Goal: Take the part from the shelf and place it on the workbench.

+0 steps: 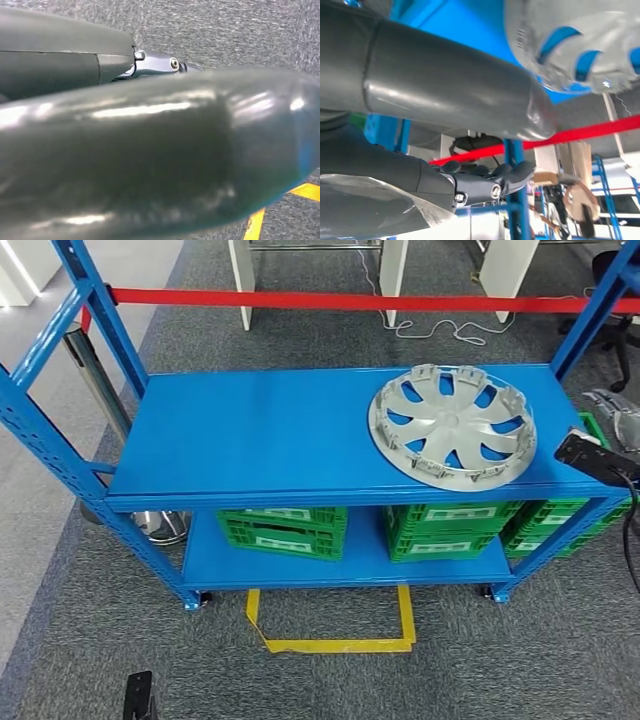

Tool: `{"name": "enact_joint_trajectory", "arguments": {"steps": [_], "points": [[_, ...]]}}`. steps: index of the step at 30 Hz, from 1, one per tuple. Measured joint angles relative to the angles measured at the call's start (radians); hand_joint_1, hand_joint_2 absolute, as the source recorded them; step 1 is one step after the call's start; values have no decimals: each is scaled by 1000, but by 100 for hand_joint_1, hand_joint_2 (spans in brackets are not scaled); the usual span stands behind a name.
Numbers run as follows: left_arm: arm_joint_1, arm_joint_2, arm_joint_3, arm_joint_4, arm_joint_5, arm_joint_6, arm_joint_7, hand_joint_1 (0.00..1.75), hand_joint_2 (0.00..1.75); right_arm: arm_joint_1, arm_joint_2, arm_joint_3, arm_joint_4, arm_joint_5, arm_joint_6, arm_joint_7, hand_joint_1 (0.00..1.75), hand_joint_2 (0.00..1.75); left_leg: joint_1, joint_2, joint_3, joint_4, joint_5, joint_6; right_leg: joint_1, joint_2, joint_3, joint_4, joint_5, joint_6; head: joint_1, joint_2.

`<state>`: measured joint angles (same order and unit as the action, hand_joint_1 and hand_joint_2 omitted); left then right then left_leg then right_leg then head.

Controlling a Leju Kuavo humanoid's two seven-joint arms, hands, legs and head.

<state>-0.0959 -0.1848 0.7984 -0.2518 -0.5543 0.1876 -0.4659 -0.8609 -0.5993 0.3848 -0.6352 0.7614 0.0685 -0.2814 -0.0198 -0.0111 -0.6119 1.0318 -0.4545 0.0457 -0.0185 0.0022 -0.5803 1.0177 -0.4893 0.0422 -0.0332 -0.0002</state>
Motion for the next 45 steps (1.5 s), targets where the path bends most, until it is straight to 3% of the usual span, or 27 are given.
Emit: {"name": "enact_joint_trajectory", "arguments": {"steps": [2, 3, 6, 7, 8, 10, 12, 13, 16, 18, 21, 22, 23, 24, 26, 27, 28, 30, 33, 34, 37, 38, 39, 42, 43, 45], "points": [[0, 1, 0, 0, 0, 1, 0, 0, 0, 0, 0, -1, 0, 0, 0, 0, 0, 0, 1, 1, -6, 20, -15, -10, -4, 0, 6, -1, -2, -11, -2, 0], [0, 2, 0, 0, 0, 1, 0, 0, 0, 0, 0, -1, 0, 0, 0, 0, 0, 0, 2, 2, -20, 56, -34, -17, -6, -1, 11, -1, -4, -17, -4, 0], [0, 1, 0, 0, 0, 1, 0, 0, 0, 0, 0, -1, 0, -1, 0, 0, 0, 0, 12, 3, -118, 248, -105, -33, -6, -3, 24, -2, -14, -27, -8, 0], [2, 1, 0, 0, 0, 1, 0, 0, 0, 0, 0, 0, 0, -1, 0, 0, 0, 0, 14, 3, -144, 288, -109, -34, -6, -3, 28, -1, -17, -27, -8, 0], [2, 0, 0, 0, 0, 1, 0, 0, 0, 0, 0, 0, 0, 0, 0, 0, 0, 0, 15, 3, -153, 290, -91, -34, -6, -2, 34, -1, -22, -27, -9, 0], [3, 0, 0, 0, 0, 1, 0, 0, 0, 0, 0, -1, -1, 0, 0, 0, 0, 0, 15, 3, -120, 182, -4, -27, -7, -1, 49, -2, -33, -24, -9, 0], [3, 1, 0, 0, 0, 1, 0, 0, 0, -1, 0, 0, -1, -1, 0, -1, 0, 0, 11, 3, -71, 61, 52, -18, -4, 0, 58, -3, -44, -16, -8, 0], [2, 1, 0, 0, 0, 1, 0, 0, 0, -1, 0, 0, 0, -1, 0, -1, 0, 0, 9, 3, -57, 30, 55, -14, -3, 1, 59, -4, -48, -10, -8, 0], [2, 0, 0, 0, 0, 1, 0, 0, 0, -1, 0, 0, -1, 0, 0, -1, 0, 0, 10, 2, -45, 6, 37, -2, -4, 0, 59, -13, -54, 8, -7, 0], [2, 0, 0, 0, 0, 1, 0, 0, 0, -4, -1, -1, -1, -1, 0, -1, 0, 0, 14, 1, -32, -9, 34, 7, -4, -1, 42, 18, -75, 14, -5, 0], [0, 0, 0, 0, 0, 1, 0, 0, 0, -4, -1, 0, 0, -1, 0, -1, 0, 0, 11, 1, -19, -14, 25, 19, -3, -1, -72, 209, -141, 18, -3, 0], [0, -1, 0, 0, 0, 1, 0, 0, 0, -1, -1, 0, 0, -1, 0, -1, 0, 0, 9, 1, -15, -14, 21, 21, -3, -1, -112, 262, -147, 19, -4, 0], [0, -1, 0, 0, 0, 1, 0, 0, 0, 2, -1, 0, 0, -1, 0, -1, 0, 0, 8, 1, -10, -13, 16, 22, -3, -1, -134, 276, -130, 20, -4, 0], [1, -2, 0, 0, 0, 1, 0, 0, 0, 4, -1, 0, 0, -1, 0, -1, 0, 0, 8, 1, -3, -13, 10, 21, -3, -1, -136, 252, -94, 20, -4, 0], [1, -2, 0, 0, 0, 1, 0, 0, 0, 4, -1, 0, 0, -1, 0, -1, 0, 0, 7, 1, 14, -11, -3, 17, -2, -3, -92, 122, -1, 17, -4, 0], [1, -2, 0, 0, 0, 1, 0, 0, 0, 3, -2, 0, 0, -1, 0, 0, 0, 0, 6, 0, 18, -8, -9, 13, 0, -4, -64, 61, 28, 14, -4, 0], [0, -2, 0, 0, 0, 0, 0, 0, 0, 2, -2, 0, 0, -1, 0, 0, 0, 0, 5, 0, 20, -6, -13, 9, 2, -4, -44, 21, 40, 8, -4, 0], [0, -2, 0, 0, 0, 0, 0, 0, 0, 1, -2, 0, 0, -1, 0, 0, 0, 0, 4, 1, 17, -4, -16, 2, 6, -3, -30, -1, 32, -4, -5, 0], [0, 0, 0, 0, 0, 1, 0, 0, 0, -1, -2, -1, 0, -1, 0, 0, 0, 0, 6, 3, 5, 28, -40, -16, 0, -2, -20, -7, 26, -21, -7, 0], [0, 0, 0, 0, 0, 1, 0, 0, 0, -1, -2, -1, 0, -1, 0, 0, 0, 0, 8, 3, -16, 72, -62, -24, -3, -3, -14, -9, 24, -26, -8, 0], [1, 0, 0, 0, 0, 1, 0, 0, 0, -2, -2, 0, 0, -1, 0, 0, 0, 0, 18, 4, -119, 263, -124, -38, -4, -5, 0, -9, 13, -32, -9, 0], [2, 0, 0, 0, 0, 1, 0, 0, 0, -2, -2, 0, 0, -1, 0, 0, 0, 0, 21, 4, -140, 290, -119, -40, -4, -4, 5, -9, 9, -31, -9, 0], [3, 0, 0, 0, 0, 1, 0, 0, 0, -1, -2, 0, 0, 0, 0, 0, 0, 0, 22, 4, -144, 279, -94, -40, -5, -4, 12, -9, 4, -30, -9, 0], [3, 1, 0, 1, 0, 1, 0, 0, 0, -2, -2, 0, 0, 0, 0, -1, 0, 0, 22, 3, -77, 95, 25, -35, -7, -2, 33, -8, -14, -18, -10, 0], [3, 1, 0, 1, 0, 1, 0, 0, 0, -3, -2, 0, 0, 0, 0, -1, 0, 0, 21, 3, -56, 44, 42, -31, -6, -1, 35, -7, -18, -12, -10, 0], [2, -1, 0, 2, 0, 1, 0, 0, 0, -4, -2, 0, 0, 0, 0, -1, 0, 0, 20, 2, -43, 11, 40, -27, -3, 0, 32, -5, -22, -7, -11, 0]]}}
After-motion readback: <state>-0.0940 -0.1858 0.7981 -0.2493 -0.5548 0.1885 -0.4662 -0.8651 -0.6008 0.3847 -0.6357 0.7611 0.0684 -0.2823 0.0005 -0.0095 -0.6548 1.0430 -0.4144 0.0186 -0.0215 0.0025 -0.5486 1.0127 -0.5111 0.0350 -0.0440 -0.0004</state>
